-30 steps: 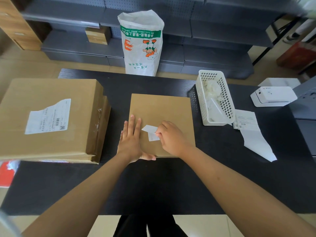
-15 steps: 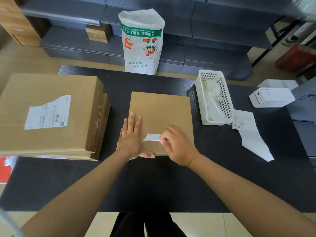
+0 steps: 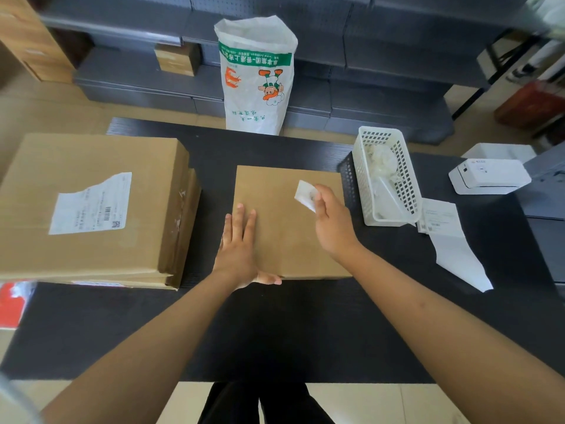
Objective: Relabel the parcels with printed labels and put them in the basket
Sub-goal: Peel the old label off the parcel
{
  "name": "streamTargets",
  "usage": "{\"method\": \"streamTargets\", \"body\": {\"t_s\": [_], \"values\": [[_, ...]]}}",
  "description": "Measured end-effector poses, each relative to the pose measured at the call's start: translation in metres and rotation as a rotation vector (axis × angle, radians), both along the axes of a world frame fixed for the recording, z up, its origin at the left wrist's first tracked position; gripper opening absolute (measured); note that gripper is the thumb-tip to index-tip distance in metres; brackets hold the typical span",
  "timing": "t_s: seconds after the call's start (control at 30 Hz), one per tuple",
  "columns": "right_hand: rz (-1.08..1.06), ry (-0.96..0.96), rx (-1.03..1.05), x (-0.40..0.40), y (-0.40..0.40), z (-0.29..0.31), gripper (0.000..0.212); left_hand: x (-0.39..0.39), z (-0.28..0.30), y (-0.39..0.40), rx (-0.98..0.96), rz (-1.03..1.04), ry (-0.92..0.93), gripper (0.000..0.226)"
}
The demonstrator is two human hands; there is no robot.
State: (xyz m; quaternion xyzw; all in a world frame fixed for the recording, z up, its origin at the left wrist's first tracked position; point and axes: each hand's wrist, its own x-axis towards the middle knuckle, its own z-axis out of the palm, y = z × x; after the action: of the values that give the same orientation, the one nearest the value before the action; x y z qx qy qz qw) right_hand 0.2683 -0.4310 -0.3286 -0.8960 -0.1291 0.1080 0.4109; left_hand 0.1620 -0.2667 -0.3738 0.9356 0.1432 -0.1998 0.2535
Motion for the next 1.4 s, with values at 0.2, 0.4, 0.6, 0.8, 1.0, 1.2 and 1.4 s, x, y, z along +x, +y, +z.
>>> {"method": "streamTargets", "body": {"t_s": [0.2, 0.4, 0.6, 0.8, 1.0, 1.2, 1.4], "values": [[-0.131, 0.184, -0.062, 0.002, 0.008, -0.001, 0.035, 0.000, 0.000, 0.002, -0.026, -0.013, 0.012, 0.155], [-0.127, 0.271, -0.093, -0.004, 0.004, 0.001, 0.003, 0.001, 0.002, 0.002, -0.002, -0.039, 0.045, 0.155], [0.039, 0.192, -0.191, -0.006, -0.010, 0.010, 0.020, 0.005, 0.005, 0.000, 0.085, -0.084, 0.077, 0.155], [-0.024, 0.233, -0.334, 0.002, -0.024, 0.008, 0.012, 0.013, 0.011, -0.004, 0.207, -0.108, 0.145, 0.156], [-0.270, 0.151, -0.240, 0.031, -0.054, 0.013, 0.024, 0.027, 0.023, -0.008, 0.197, -0.058, 0.143, 0.142], [-0.315, 0.054, -0.210, 0.083, -0.100, 0.030, 0.043, 0.044, 0.036, -0.021, 0.229, 0.037, 0.018, 0.113], [-0.138, 0.128, -0.362, 0.116, -0.133, 0.024, 0.042, 0.067, 0.051, -0.074, 0.124, 0.021, -0.078, 0.097]]}}
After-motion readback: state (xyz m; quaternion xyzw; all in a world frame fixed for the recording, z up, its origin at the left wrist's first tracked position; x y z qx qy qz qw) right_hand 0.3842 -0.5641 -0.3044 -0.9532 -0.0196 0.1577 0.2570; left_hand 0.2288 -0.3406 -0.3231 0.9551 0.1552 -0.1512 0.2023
